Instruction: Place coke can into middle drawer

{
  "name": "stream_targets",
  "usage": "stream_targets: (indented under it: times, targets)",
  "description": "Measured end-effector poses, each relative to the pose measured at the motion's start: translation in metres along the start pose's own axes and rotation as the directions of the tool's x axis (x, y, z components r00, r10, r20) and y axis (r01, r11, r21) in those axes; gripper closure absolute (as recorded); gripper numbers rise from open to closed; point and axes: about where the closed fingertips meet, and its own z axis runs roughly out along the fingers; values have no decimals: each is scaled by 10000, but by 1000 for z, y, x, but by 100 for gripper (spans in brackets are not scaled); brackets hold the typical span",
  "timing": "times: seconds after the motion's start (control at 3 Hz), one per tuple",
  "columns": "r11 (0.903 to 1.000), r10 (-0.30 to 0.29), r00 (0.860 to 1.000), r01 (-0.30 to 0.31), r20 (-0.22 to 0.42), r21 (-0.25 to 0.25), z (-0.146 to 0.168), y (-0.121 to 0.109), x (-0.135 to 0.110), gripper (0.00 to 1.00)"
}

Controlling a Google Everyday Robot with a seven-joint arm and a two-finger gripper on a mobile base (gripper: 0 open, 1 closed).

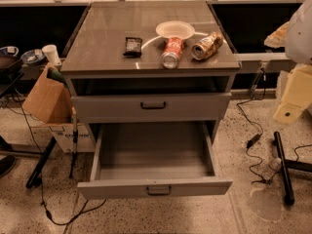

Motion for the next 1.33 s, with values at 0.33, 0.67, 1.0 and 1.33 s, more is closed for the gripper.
stream_targets:
  times: [0.33, 0.67, 1.0, 1.33]
  targets:
    - [10000, 0, 10000, 0, 1, 1, 0, 0, 0, 0]
    - [10000, -10, 9997, 7, 229, 97, 5, -26, -24, 0]
    - [9997, 228, 9987, -232, 461, 77, 20, -72, -62, 0]
    - [9975, 651, 9963, -665, 561, 225, 40, -128, -109, 0]
